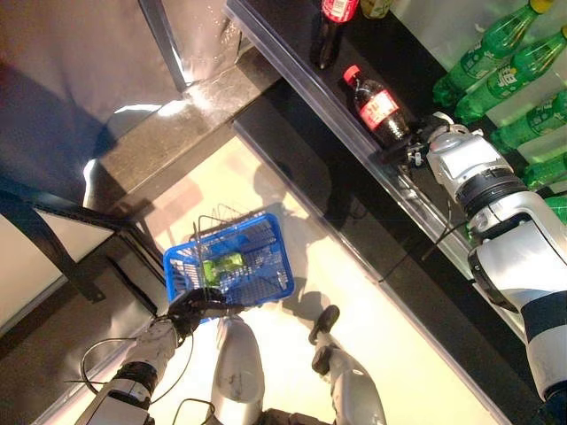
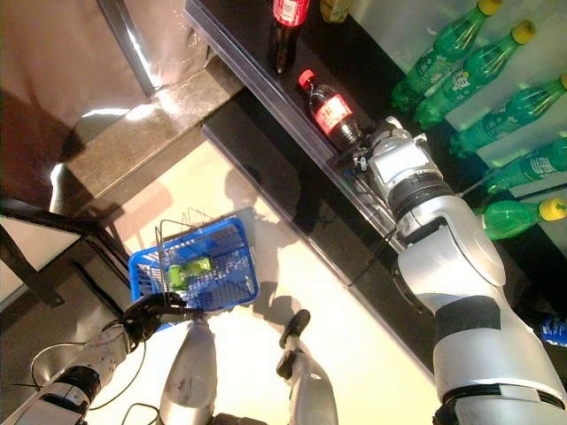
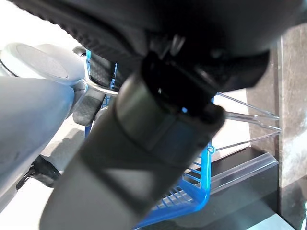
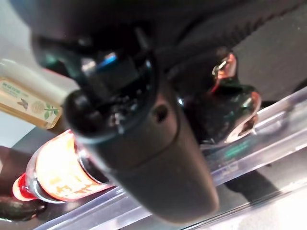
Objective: Pick up the drink and place into the basket.
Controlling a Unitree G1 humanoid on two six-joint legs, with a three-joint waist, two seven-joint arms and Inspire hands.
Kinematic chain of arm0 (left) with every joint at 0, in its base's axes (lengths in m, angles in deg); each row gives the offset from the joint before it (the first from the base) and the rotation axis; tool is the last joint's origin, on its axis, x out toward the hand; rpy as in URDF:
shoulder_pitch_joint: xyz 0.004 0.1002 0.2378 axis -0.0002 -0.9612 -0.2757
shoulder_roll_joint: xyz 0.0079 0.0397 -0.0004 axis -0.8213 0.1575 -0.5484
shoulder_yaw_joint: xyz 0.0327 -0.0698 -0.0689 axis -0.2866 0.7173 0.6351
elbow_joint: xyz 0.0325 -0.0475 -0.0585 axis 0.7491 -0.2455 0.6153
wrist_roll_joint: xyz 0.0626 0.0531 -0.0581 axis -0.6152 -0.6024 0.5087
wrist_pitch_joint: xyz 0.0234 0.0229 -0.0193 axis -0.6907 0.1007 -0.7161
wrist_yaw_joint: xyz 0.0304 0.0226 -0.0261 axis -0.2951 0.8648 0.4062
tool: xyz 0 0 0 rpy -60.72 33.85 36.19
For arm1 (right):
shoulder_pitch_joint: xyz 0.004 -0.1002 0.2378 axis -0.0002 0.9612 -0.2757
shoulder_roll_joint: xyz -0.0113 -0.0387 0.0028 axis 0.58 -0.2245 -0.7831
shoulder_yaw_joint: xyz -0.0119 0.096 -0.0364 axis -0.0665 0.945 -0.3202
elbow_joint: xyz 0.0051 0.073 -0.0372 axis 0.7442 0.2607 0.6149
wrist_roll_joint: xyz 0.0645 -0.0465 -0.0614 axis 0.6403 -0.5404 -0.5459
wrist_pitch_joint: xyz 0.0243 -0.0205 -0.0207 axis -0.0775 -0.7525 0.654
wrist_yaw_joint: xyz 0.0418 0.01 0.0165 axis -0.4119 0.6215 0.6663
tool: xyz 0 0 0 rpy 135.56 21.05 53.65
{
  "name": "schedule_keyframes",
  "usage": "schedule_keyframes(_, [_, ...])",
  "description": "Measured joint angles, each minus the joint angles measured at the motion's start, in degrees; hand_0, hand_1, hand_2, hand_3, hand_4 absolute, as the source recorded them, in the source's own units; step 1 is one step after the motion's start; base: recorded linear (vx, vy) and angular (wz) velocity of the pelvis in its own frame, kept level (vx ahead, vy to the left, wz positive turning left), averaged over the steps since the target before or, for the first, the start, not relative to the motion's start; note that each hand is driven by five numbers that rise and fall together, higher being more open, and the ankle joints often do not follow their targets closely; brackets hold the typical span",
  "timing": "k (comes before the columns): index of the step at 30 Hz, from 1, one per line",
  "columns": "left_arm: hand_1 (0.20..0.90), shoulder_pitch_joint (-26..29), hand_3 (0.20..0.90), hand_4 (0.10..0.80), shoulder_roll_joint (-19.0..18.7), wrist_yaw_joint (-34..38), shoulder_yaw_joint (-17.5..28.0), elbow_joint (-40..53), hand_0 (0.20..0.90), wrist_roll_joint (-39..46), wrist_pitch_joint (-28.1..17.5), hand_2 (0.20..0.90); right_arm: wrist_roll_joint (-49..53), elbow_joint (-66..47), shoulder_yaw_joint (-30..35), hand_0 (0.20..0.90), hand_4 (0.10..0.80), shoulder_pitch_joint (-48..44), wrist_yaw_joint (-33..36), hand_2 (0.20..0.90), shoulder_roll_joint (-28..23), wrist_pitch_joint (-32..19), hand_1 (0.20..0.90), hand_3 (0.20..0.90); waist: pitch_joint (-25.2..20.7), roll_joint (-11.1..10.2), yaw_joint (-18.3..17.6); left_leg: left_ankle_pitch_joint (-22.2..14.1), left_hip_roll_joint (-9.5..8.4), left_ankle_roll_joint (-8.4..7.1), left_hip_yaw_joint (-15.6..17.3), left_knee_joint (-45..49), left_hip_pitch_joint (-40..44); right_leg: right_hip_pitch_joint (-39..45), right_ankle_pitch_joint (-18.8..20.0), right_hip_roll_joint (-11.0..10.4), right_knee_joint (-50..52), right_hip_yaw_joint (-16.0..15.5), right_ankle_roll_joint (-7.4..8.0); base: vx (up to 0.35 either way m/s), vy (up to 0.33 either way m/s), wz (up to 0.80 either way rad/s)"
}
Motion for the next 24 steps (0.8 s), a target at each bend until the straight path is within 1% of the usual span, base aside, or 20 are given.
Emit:
schedule_keyframes(8, [0.300,-0.02,0.200,0.100,0.00,0.00,-0.05,0.01,0.300,-0.01,0.02,0.300,4.22,0.06,0.32,0.300,0.100,0.09,0.53,0.300,-0.52,-1.12,0.300,0.200,0.01,0.01,-0.68,0.00,0.03,0.00,0.07,-0.01,0.02,-0.02,0.00,0.01,0.00,0.04,0.00,0.000,0.000,0.00])
schedule_keyframes(12, [0.300,-0.16,0.200,0.100,0.00,0.01,-0.03,0.00,0.300,-0.02,0.05,0.300,6.51,0.05,2.53,0.300,0.100,0.28,0.91,0.300,-0.56,-1.46,0.300,0.200,0.01,0.02,-1.39,0.00,0.02,0.01,0.13,-0.01,0.07,-0.03,0.00,0.02,0.02,0.12,0.00,0.000,0.000,0.00])
schedule_keyframes(20, [0.300,-0.26,0.200,0.100,0.00,0.01,-0.06,-0.04,0.300,-0.04,0.07,0.300,9.21,-0.20,3.41,0.300,0.100,0.89,1.18,0.300,-0.94,-3.54,0.300,0.200,0.04,0.06,-1.71,0.00,0.07,0.02,1.09,-0.04,0.38,-0.54,0.05,0.04,0.32,1.07,-0.01,-0.021,0.002,-0.05])
schedule_keyframes(21, [0.300,-0.27,0.200,0.100,0.00,0.01,-0.05,-0.04,0.300,-0.04,0.07,0.300,9.21,-0.38,4.63,0.300,0.100,1.42,1.18,0.300,-1.03,-3.73,0.300,0.200,0.04,0.06,-1.71,0.00,0.07,0.02,1.12,-0.04,0.40,-0.54,0.06,0.04,0.33,1.08,-0.01,0.000,0.000,0.00])
schedule_keyframes(24, [0.300,-0.28,0.200,0.100,0.00,0.02,-0.02,-0.04,0.300,-0.02,0.08,0.300,9.24,-3.28,4.79,0.300,0.100,3.18,1.43,0.300,-2.10,-4.38,0.300,0.200,0.04,0.07,-1.72,0.00,0.07,0.02,1.20,-0.04,0.45,-0.54,0.06,0.03,0.33,1.13,-0.01,0.000,0.000,0.00])
